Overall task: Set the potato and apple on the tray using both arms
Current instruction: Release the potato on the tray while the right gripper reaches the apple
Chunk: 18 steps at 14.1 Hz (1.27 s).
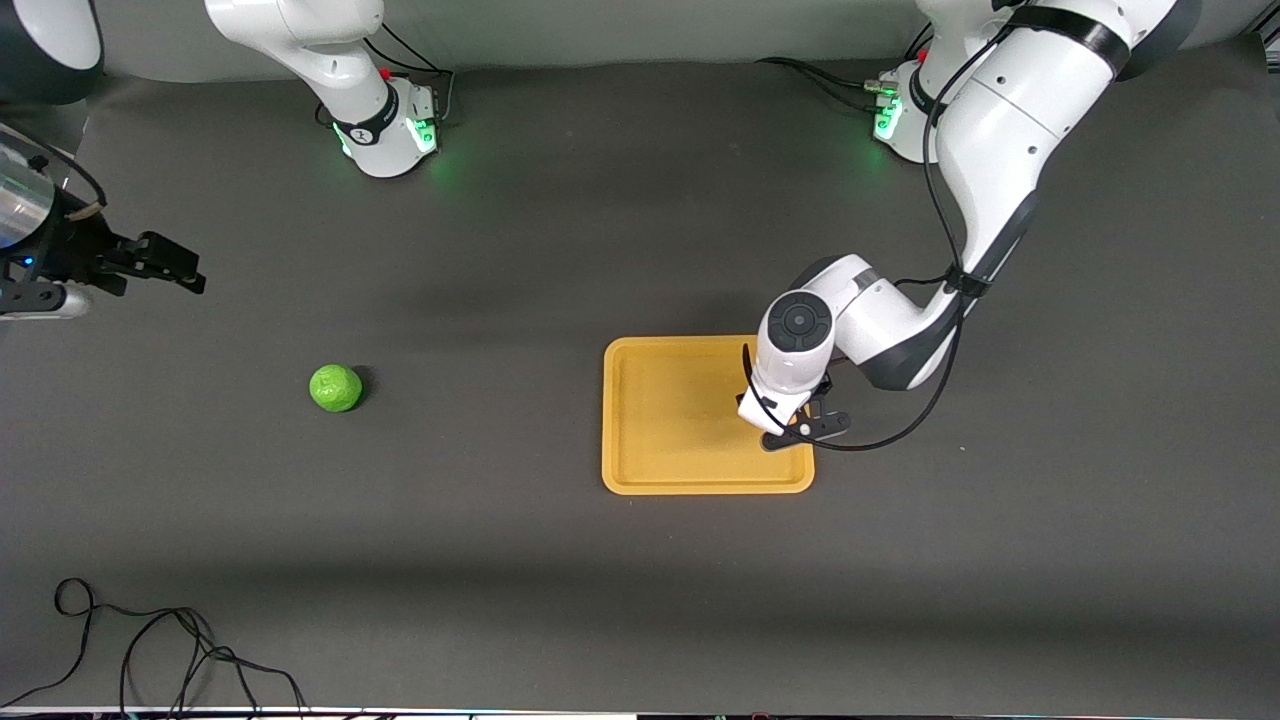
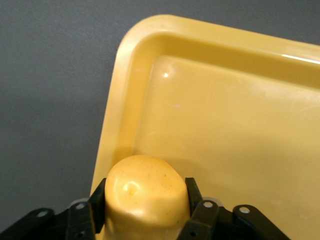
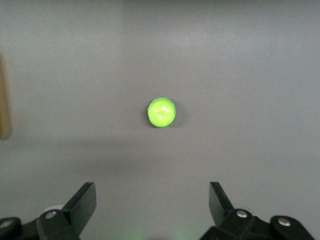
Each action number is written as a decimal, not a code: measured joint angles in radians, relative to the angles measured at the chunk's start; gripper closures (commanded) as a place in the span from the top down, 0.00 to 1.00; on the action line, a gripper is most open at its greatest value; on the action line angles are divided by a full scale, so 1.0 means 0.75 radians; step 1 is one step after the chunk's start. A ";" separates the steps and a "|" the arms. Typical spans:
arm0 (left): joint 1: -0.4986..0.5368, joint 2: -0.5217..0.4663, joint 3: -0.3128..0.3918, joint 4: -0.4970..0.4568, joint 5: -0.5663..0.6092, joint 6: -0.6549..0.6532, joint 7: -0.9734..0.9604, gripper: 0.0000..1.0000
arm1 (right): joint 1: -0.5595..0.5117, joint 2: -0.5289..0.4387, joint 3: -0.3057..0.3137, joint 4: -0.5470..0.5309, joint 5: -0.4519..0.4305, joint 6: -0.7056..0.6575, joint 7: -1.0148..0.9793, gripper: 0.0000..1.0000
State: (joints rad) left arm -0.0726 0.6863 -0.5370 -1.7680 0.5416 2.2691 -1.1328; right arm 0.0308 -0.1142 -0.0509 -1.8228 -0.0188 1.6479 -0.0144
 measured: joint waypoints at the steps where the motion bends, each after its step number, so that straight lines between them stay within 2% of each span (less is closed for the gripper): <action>1: -0.004 0.000 0.000 0.000 0.000 0.000 0.000 1.00 | 0.009 -0.001 0.000 -0.014 0.000 0.000 0.000 1.00; 3: -0.005 0.000 0.000 0.000 0.000 -0.001 0.000 1.00 | 0.015 -0.001 0.000 -0.053 0.000 0.023 0.000 1.00; 6: -0.002 0.000 0.002 0.002 0.000 -0.001 0.000 1.00 | 0.015 -0.001 -0.002 -0.185 0.000 0.184 0.000 1.00; 9: 0.021 -0.017 0.002 0.038 0.000 -0.028 0.000 1.00 | 0.015 -0.003 -0.004 -0.424 0.000 0.494 0.000 1.00; 12: 0.067 -0.106 -0.009 0.116 -0.010 -0.130 0.044 1.00 | 0.015 0.009 -0.009 -0.656 0.000 0.806 0.000 1.00; 15: 0.173 -0.239 -0.024 0.159 -0.149 -0.227 0.299 1.00 | 0.014 0.050 -0.012 -0.827 0.000 1.099 -0.017 1.00; 18: 0.357 -0.384 -0.023 0.173 -0.341 -0.387 0.673 1.00 | 0.013 0.177 -0.020 -0.929 0.000 1.397 -0.061 1.00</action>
State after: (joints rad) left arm 0.1952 0.3986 -0.5543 -1.6383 0.2859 1.9785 -0.6282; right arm 0.0406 0.0189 -0.0660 -2.5194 -0.0188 2.6955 -0.0599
